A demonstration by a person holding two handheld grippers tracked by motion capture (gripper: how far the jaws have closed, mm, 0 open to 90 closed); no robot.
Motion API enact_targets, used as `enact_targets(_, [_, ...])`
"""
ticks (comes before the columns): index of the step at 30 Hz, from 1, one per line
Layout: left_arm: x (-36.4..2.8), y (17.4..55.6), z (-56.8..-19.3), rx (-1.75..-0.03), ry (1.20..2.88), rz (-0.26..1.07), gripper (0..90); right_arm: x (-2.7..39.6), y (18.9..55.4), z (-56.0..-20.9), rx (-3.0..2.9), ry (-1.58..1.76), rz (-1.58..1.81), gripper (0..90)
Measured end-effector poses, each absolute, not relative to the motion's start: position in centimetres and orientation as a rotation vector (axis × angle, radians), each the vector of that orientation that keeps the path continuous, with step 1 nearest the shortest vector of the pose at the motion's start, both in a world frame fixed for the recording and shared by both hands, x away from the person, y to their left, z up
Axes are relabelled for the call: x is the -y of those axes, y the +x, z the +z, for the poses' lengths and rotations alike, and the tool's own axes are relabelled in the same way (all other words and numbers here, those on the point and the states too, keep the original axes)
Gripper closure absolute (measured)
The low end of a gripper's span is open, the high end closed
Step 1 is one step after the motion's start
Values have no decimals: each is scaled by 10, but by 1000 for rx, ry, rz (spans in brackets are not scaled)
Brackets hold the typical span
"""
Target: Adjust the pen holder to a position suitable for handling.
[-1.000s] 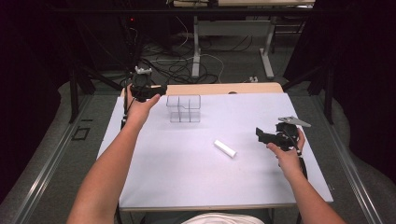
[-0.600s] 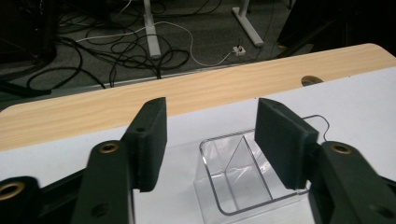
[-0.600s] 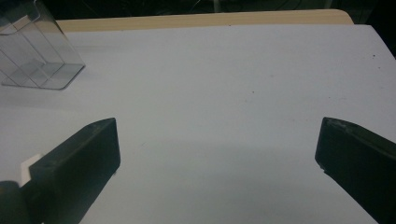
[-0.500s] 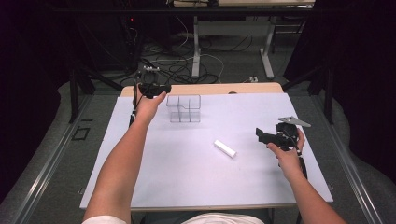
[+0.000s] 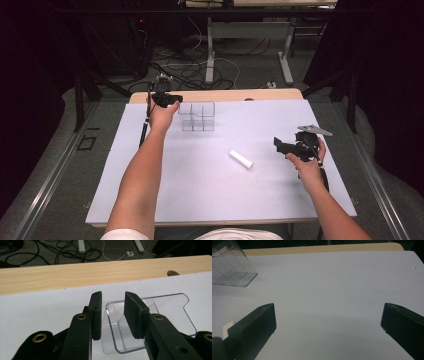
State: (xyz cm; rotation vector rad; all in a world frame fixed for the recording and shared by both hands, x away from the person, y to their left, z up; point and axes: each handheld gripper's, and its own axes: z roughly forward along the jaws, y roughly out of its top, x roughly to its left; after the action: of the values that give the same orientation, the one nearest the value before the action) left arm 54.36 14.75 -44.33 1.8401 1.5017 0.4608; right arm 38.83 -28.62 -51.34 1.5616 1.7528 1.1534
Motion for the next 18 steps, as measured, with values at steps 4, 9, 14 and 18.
enact_targets(4, [-146,545,-447,-1536,1844,443,713,287,389,-514,-1753,1564,1152,0])
enact_targets(9, [-144,546,-454,-1565,1866,419,749,288,389,-514,-1750,1569,1159,0])
enact_targets(14, [-143,547,-458,-1591,1868,396,787,287,389,-514,-1749,1584,1159,0])
enact_targets(18, [-141,546,-463,-1601,1854,390,820,287,389,-515,-1751,1585,1160,0])
